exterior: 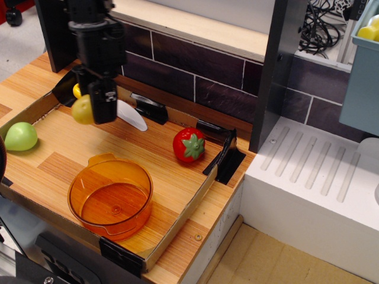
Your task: Put potato in pot
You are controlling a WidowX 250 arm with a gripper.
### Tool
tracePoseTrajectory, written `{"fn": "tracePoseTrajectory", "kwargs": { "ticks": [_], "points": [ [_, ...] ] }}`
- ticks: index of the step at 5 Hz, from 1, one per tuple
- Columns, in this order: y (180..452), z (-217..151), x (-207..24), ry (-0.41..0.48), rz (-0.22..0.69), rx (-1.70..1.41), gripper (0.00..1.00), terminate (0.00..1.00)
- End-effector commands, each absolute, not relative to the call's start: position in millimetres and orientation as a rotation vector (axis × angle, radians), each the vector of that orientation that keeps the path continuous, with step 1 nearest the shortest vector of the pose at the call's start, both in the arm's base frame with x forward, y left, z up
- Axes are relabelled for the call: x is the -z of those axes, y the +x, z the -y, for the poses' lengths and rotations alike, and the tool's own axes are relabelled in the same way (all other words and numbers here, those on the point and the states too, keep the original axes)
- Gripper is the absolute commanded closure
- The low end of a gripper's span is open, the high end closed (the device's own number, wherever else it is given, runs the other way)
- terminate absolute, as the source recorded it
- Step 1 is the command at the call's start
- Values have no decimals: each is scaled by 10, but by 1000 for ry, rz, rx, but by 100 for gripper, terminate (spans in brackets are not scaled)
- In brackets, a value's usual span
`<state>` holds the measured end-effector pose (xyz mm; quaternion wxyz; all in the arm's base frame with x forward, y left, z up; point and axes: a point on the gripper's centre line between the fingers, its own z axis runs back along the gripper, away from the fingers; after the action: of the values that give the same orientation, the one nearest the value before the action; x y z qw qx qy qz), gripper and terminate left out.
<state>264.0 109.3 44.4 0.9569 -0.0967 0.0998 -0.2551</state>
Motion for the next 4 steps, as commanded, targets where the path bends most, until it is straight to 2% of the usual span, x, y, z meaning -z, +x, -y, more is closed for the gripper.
{"fn": "tracePoseTrajectory", "kwargs": {
  "ticks": [1,2,4],
  "points": [
    [2459,-761,-823,-187,-182,608,100,0],
    [2272,-600,-828,-210,-196,657,100,0],
    [2065,-356,-799,-188,-203,701,100,0]
  ]
}}
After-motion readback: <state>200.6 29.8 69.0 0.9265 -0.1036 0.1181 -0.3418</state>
